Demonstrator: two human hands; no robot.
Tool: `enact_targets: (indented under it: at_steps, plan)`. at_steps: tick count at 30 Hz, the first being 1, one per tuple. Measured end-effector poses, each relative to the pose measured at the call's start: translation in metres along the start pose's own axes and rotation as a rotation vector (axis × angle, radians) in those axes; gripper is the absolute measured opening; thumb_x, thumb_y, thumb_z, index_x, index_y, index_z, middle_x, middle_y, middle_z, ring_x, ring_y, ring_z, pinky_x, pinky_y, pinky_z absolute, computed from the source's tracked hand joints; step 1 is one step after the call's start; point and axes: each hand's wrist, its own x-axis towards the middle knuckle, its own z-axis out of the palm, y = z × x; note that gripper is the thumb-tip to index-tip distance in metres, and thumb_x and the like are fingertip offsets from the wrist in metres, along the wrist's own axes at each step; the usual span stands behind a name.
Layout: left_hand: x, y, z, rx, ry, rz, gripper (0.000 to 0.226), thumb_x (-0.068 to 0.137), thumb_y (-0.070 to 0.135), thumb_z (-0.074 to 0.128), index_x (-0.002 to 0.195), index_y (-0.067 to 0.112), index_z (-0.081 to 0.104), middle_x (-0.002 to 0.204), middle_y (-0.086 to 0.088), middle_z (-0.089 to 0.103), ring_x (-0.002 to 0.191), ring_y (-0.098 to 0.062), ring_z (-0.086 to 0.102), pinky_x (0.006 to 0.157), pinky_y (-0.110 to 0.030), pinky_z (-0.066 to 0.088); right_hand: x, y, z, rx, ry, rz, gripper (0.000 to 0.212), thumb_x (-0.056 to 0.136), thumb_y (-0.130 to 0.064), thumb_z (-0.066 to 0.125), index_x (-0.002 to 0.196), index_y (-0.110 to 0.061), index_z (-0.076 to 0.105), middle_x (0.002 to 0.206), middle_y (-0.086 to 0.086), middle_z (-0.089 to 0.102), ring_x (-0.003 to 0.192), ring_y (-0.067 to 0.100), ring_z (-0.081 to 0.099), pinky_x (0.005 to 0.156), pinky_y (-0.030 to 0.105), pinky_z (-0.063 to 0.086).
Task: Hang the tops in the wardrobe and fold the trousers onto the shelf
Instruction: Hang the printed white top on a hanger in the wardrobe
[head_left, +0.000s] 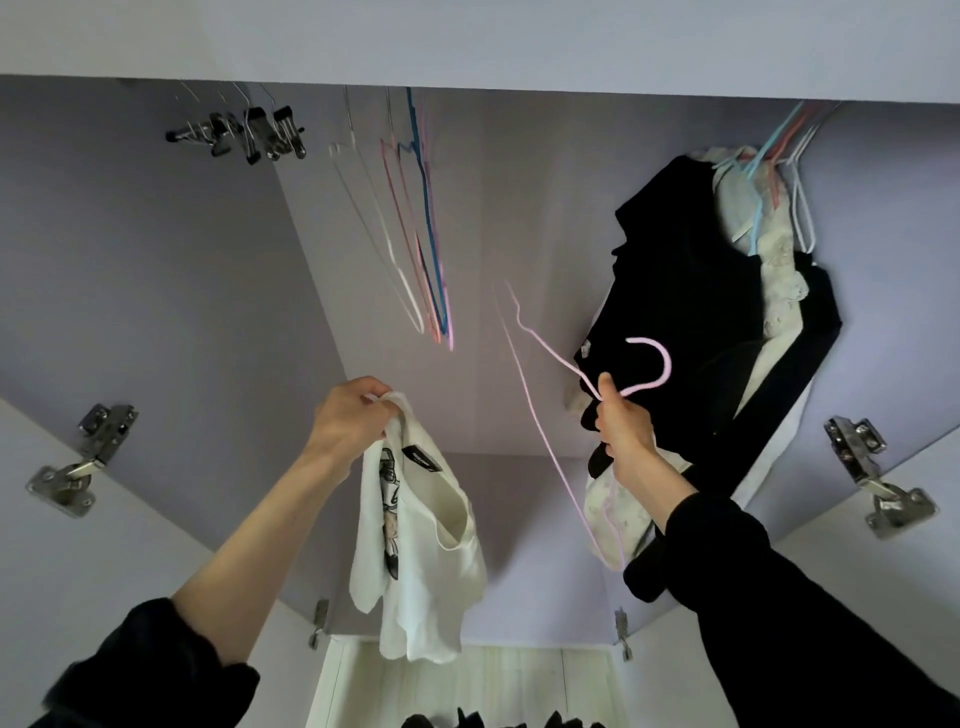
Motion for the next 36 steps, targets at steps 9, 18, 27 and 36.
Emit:
enact_targets:
  at_steps: [9, 18, 27, 36]
  plan:
    - [-0.001, -0.006, 0.020, -0.114, -0.043, -0.190, 0.022, 0.084, -0.005, 0.045, 0.068, 0.008, 0.052, 0.066, -0.008, 0.051, 0.061, -0.021, 0.049, 0.058, -0.025, 0.044, 0.004, 0.017, -0.034, 0.427, -0.068, 0.062, 0.042, 0.097, -0.015, 0.040, 0.058, -0.019, 0.026, 0.032, -0.009, 0.023, 0.029, 0.006, 0.017, 0.044, 0.022, 0.015]
    - [0.008, 0.001, 0.027, -0.047, -0.033, -0.160, 0.009, 0.082, 0.006, 0.052, 0.074, 0.008, 0.056, 0.071, -0.009, 0.057, 0.070, -0.025, 0.056, 0.066, -0.031, 0.048, -0.006, 0.023, -0.052, 0.767, -0.397, -0.026, 0.066, 0.098, -0.022, 0.037, 0.033, -0.020, 0.025, 0.033, -0.005, 0.020, 0.036, 0.010, 0.020, 0.050, 0.023, 0.021]
    - [-0.004, -0.009, 0.038, -0.124, -0.114, -0.251, 0.006, 0.081, 0.002, 0.053, 0.079, 0.004, 0.058, 0.082, -0.014, 0.062, 0.072, -0.027, 0.061, 0.068, -0.033, 0.055, -0.019, 0.013, -0.039, 0.772, -0.544, 0.012, 0.066, 0.096, -0.017, 0.037, 0.031, -0.019, 0.024, 0.032, -0.005, 0.019, 0.036, 0.010, 0.019, 0.045, 0.022, 0.026]
    - [-0.028, 0.038, 0.019, -0.226, -0.302, -0.095, 0.013, 0.086, -0.001, 0.054, 0.082, 0.003, 0.066, 0.071, -0.009, 0.069, 0.062, -0.019, 0.068, 0.055, -0.026, 0.056, -0.022, 0.033, -0.005, 0.104, -0.469, -0.234, 0.060, 0.095, -0.006, 0.042, 0.038, -0.025, 0.036, 0.040, -0.007, 0.026, 0.043, 0.010, 0.024, 0.057, 0.023, 0.025]
